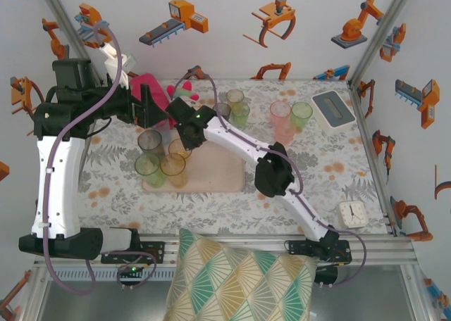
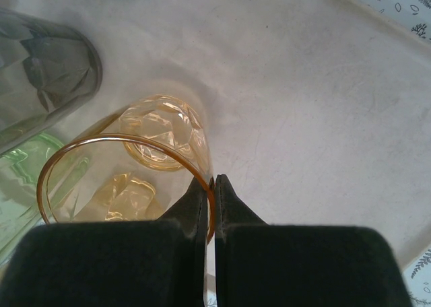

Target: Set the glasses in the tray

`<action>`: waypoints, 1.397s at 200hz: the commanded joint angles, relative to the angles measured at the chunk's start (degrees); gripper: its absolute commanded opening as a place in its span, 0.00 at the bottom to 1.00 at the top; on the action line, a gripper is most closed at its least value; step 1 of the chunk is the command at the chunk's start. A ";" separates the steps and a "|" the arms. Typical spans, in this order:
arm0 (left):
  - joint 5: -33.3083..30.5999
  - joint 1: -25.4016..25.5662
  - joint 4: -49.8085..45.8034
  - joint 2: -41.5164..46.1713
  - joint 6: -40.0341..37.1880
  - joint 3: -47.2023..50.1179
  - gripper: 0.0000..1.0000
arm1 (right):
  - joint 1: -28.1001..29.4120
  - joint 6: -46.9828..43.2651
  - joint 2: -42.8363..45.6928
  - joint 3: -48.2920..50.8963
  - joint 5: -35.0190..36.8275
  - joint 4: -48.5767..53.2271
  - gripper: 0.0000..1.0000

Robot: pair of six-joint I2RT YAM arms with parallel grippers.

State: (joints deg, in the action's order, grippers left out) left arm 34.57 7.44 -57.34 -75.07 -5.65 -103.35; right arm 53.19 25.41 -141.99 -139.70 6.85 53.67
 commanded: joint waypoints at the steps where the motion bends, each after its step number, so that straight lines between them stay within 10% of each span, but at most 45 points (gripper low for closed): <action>1: 1.64 -0.39 1.31 1.32 0.74 0.54 0.97 | 0.76 -0.36 -0.48 -2.49 -0.69 -0.02 0.02; 279: 1.73 -0.88 1.54 1.76 1.07 0.79 0.97 | 0.78 -2.08 -0.66 -5.44 -0.38 0.86 0.37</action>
State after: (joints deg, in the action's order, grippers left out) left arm 34.79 7.01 -56.53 -74.52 -5.26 -102.94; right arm 53.52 24.75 -143.11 -143.26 5.41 53.56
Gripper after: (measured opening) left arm 0.973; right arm 0.357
